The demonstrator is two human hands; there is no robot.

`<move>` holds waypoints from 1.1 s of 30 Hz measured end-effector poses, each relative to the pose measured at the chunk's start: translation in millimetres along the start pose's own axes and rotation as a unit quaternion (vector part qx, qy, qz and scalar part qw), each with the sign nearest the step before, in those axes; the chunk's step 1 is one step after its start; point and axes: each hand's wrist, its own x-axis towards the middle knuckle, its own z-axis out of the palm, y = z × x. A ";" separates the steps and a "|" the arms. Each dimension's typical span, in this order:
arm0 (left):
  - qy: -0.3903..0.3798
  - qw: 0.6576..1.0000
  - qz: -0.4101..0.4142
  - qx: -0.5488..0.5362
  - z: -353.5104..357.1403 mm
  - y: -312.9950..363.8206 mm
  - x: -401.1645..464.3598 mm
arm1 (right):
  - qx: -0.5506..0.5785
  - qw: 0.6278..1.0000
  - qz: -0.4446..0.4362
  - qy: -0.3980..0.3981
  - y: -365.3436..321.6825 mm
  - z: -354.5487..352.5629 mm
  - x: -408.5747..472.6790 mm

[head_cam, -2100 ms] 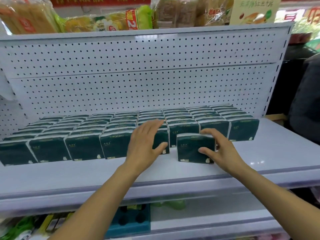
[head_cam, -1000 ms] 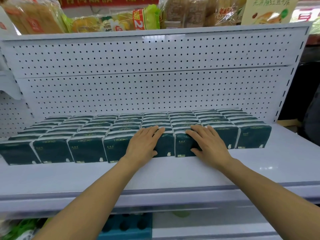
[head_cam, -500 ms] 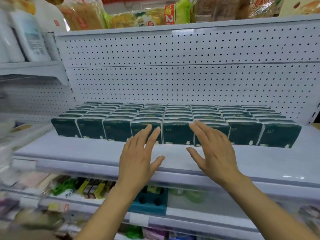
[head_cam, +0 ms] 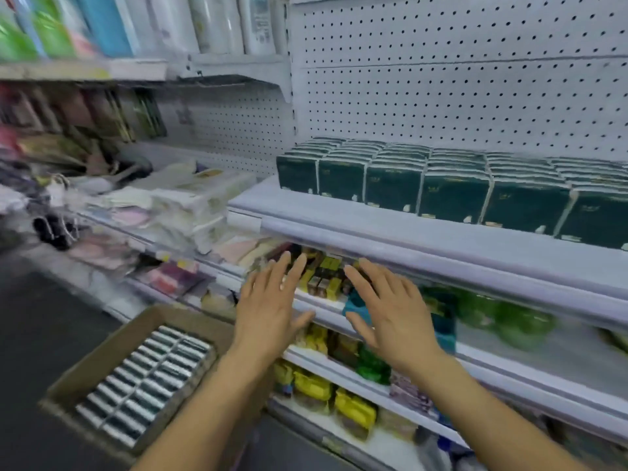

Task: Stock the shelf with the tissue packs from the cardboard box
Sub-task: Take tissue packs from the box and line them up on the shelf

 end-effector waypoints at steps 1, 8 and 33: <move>-0.015 1.000 -0.007 0.005 -0.7 -21.1 -12.0 | 0.003 1.000 0.006 -0.011 -21.6 8.1 4.7; -0.081 0.996 -0.020 0.035 -3.1 -154.6 -86.0 | 0.016 0.998 0.006 -0.068 -157.6 51.2 23.0; -0.397 0.908 -0.128 -0.052 212.1 -383.7 -171.2 | 0.106 0.908 0.045 -0.403 -298.8 323.6 41.0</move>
